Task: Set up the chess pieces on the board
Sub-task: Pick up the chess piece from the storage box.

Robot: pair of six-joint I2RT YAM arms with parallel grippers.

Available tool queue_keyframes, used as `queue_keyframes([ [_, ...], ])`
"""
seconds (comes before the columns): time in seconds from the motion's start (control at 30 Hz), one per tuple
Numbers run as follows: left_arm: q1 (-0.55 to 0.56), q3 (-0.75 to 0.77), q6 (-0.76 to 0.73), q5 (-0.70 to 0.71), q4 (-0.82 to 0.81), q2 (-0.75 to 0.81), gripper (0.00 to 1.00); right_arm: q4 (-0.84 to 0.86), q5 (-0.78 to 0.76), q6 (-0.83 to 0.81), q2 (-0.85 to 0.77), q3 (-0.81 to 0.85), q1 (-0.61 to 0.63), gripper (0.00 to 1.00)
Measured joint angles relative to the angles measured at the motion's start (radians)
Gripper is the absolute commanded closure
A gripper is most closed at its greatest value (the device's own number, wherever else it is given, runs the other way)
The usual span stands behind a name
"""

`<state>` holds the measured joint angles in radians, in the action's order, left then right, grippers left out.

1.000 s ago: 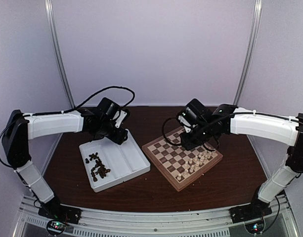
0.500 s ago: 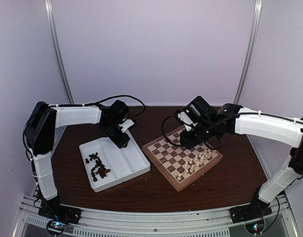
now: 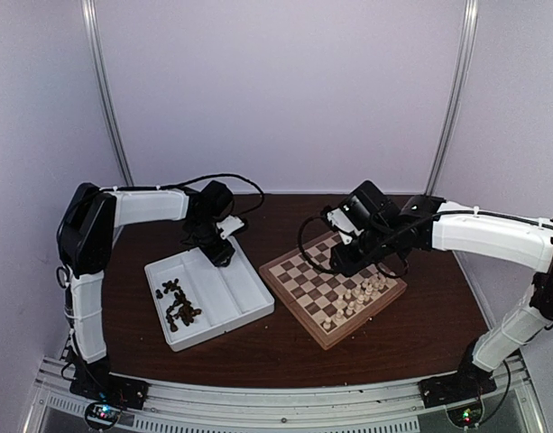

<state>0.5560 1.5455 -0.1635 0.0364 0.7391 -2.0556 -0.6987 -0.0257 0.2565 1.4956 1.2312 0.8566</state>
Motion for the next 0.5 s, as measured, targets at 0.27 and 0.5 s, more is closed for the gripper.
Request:
queue_keyframes([
  [0.27,-0.010,0.073,-0.038,-0.011,0.034,-0.075,0.58,0.009,0.003,0.000,-0.005,-0.012,-0.003,0.69],
  [0.5,-0.010,0.099,-0.054,-0.021,0.048,-0.110,0.57,0.009,0.003,0.001,-0.005,-0.013,-0.006,0.69],
])
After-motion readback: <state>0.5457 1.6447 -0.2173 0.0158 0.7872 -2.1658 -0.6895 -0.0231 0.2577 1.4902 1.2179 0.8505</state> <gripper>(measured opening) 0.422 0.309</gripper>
